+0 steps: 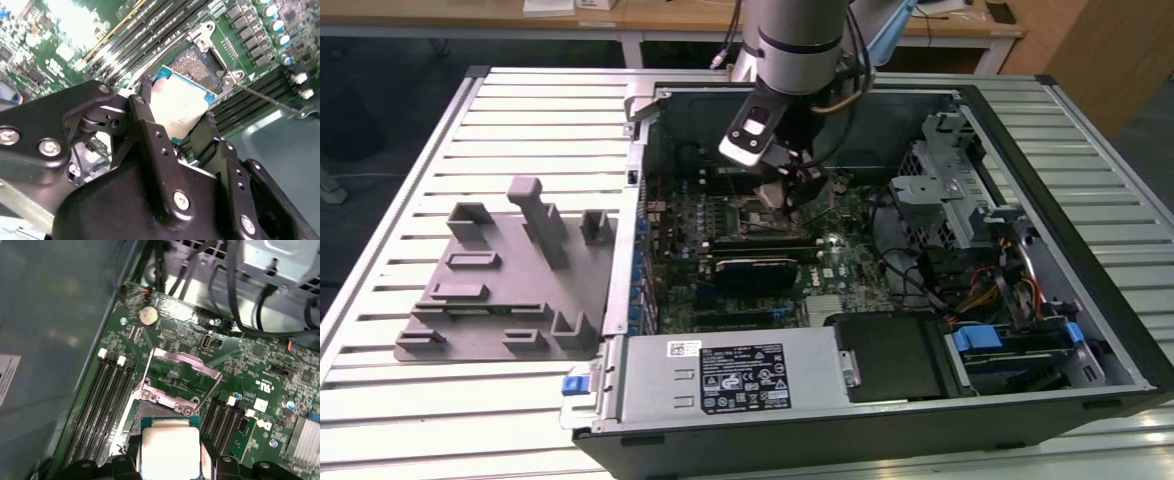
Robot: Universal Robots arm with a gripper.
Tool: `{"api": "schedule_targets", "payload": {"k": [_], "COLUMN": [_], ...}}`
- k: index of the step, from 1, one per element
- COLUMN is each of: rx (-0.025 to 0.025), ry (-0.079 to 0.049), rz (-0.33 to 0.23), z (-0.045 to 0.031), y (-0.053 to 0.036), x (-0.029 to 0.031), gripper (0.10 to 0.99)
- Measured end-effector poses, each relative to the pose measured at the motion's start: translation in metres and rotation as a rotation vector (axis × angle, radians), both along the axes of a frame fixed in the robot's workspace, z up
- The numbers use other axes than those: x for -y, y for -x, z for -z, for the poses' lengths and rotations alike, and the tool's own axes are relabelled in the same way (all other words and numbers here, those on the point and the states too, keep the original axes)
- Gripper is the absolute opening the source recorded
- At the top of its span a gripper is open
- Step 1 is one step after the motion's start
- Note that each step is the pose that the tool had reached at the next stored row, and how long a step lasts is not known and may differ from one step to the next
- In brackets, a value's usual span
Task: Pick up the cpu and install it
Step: 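Place the cpu into insertion slot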
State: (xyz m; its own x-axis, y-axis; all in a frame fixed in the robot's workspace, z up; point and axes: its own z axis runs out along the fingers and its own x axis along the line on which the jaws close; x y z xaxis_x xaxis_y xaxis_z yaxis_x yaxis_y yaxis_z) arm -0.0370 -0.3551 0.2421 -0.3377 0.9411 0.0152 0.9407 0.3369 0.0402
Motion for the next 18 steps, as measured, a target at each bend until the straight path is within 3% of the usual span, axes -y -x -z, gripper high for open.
{"api": "schedule_targets", "payload": {"k": [18], "rx": [0.0], "ry": [0.0], "rz": [0.266], "z": [0.0003], "y": [0.0], "x": [0.0], "gripper": [0.545]}}
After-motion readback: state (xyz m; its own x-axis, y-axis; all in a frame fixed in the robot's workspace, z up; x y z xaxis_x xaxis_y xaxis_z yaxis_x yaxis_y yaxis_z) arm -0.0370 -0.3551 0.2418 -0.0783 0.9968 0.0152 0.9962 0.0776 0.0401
